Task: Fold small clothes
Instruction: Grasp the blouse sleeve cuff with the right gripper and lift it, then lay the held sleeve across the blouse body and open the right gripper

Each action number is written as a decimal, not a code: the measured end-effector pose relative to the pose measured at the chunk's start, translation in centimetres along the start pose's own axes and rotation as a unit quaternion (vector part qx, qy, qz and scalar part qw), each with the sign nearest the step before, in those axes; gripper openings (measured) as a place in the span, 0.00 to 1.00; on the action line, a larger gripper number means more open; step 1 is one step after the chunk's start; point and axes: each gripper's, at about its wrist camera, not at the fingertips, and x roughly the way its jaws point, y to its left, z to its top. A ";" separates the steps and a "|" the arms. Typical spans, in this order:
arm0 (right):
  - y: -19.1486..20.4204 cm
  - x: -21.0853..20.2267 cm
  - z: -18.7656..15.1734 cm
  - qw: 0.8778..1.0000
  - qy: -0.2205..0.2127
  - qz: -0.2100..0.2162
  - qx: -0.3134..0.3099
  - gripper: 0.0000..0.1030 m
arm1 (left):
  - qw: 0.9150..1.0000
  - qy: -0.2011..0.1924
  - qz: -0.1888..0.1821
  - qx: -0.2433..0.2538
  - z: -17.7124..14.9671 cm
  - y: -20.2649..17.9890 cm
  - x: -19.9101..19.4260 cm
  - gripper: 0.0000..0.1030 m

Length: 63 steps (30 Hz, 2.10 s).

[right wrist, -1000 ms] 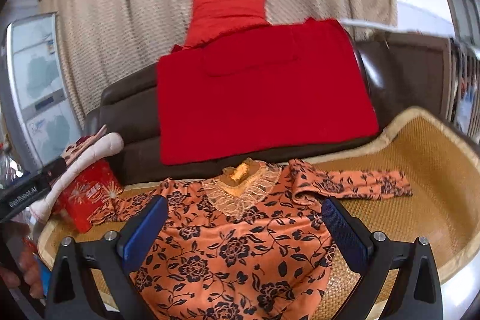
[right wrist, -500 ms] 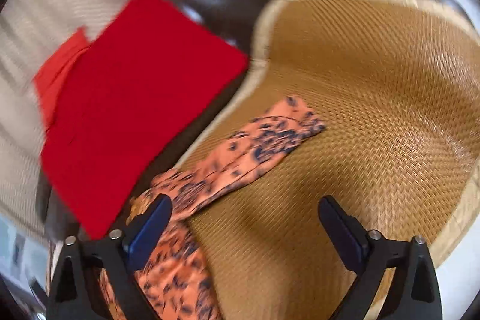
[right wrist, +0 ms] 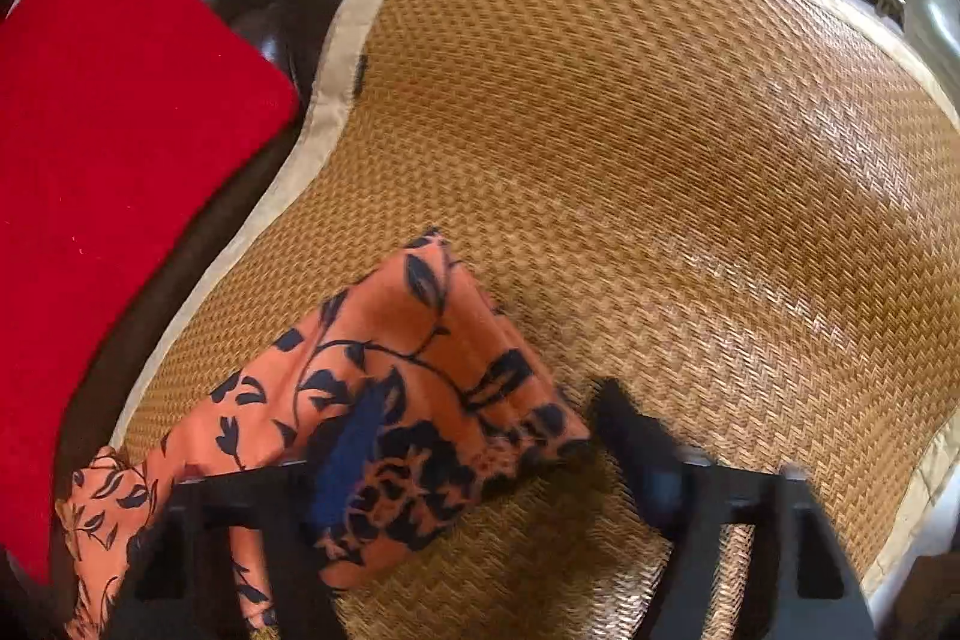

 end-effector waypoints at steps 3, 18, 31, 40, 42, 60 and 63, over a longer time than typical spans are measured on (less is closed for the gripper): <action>1.2 -0.7 -0.3 1.000 -0.003 -0.007 -0.013 0.25 | 1.000 0.005 -0.003 -0.019 0.1 1.0 0.2 1.00; 16.9 -16.6 -7.8 0.952 -0.094 0.258 -0.134 0.19 | 0.993 0.004 0.048 -0.112 0.1 9.4 -0.5 1.00; 33.4 -15.6 -24.0 0.877 0.015 0.412 -0.248 0.19 | 0.983 0.013 0.072 -0.169 0.4 14.4 0.1 1.00; 35.3 -11.5 -30.4 0.836 0.128 0.465 -0.262 0.44 | 0.988 0.014 0.072 -0.134 0.5 13.0 0.5 1.00; 34.3 -11.6 -29.7 0.827 0.131 0.486 -0.251 0.77 | 0.989 0.017 0.067 -0.129 0.5 12.8 0.7 1.00; 26.0 -3.9 -19.8 0.929 0.098 0.320 -0.159 0.41 | 0.992 0.066 0.042 -0.102 -0.2 13.1 3.8 0.82; 24.2 -2.9 -18.2 0.935 0.098 0.313 -0.132 0.40 | 0.997 0.067 0.027 -0.039 -0.3 9.8 4.6 0.66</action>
